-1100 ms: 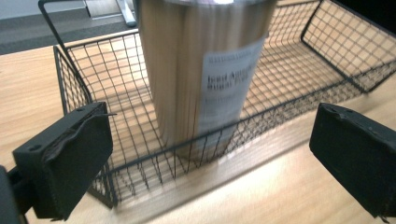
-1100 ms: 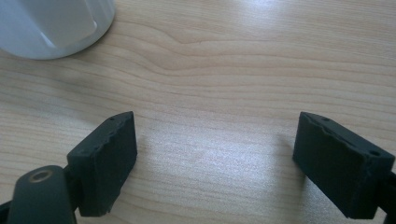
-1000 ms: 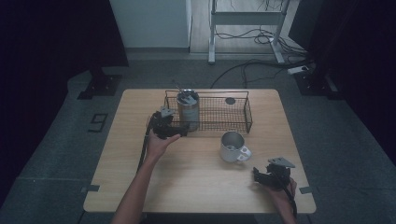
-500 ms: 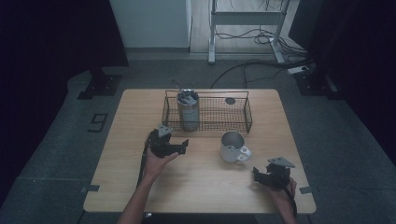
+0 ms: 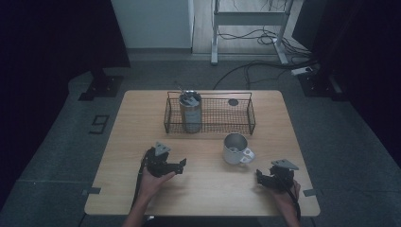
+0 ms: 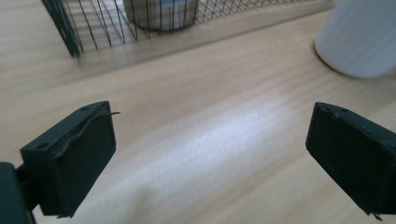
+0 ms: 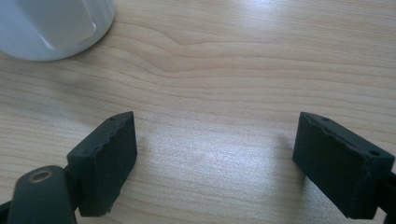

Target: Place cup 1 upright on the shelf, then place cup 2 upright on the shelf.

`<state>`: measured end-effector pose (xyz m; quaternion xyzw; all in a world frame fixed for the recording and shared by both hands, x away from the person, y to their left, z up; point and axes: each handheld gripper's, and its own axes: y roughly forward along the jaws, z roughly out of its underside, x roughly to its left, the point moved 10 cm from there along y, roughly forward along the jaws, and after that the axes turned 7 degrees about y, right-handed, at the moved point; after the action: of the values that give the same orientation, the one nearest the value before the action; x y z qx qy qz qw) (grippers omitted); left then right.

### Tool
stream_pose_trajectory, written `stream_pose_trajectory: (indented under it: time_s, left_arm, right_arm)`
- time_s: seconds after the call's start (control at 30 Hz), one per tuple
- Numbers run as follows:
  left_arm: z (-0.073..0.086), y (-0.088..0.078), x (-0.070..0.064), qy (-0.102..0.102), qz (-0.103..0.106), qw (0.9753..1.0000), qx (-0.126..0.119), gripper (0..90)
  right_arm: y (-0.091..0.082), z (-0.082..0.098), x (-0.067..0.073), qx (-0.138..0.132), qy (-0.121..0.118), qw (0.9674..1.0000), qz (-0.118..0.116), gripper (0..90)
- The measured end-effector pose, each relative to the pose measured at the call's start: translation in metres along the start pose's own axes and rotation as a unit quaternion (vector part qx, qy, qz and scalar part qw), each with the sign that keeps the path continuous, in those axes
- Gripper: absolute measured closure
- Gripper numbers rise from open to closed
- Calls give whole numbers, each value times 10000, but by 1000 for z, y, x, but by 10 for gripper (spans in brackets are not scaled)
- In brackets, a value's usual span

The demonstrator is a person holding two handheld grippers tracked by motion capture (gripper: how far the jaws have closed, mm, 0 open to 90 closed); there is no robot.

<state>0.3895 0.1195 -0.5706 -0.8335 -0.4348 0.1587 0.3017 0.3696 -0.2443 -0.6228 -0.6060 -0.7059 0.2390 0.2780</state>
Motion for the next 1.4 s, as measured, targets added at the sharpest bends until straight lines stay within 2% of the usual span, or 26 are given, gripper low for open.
stream_pose_trajectory:
  time_s: [0.23, 0.33, 0.4, 0.53, 0.77, 1.03, 1.27, 1.37, 1.4]
  left_arm:
    - [21, -10, -2, -2, 62, 10000, 58, 17]
    - [28, -11, 0, 55, 16, 9999, 134, 17]
    - [32, -10, 2, 15, 20, 9999, 131, 17]
    - [36, -9, 5, 21, 6, 9998, 203, 24]
    - [38, -12, 12, 6, -162, 9998, 123, 32]
    - [47, -8, 11, 107, -323, 9993, 146, 62]
    - [45, -10, 8, 111, -259, 9996, 87, 63]
    - [44, -12, 6, 9, -112, 9999, 24, 62]
    - [43, -13, 7, 16, -129, 9999, 3, 62]
  right_arm:
    - [0, 0, 0, 1, 1, 10000, -1, 131]
    - [0, 0, 0, 0, 5, 10000, 4, 130]
    - [1, 0, 0, -9, 12, 10000, 13, 128]
    - [1, -1, 0, 12, 34, 10000, 34, 113]
    - [2, -5, 0, 0, 127, 9998, 142, 113]
    - [-15, -13, 6, -187, 87, 9998, 60, 112]
    - [-36, -26, 25, -470, 3, 9988, -150, 114]
    - [-41, -30, 33, -534, -8, 9982, -262, 114]
    - [-43, -32, 35, -568, -14, 9980, -291, 114]
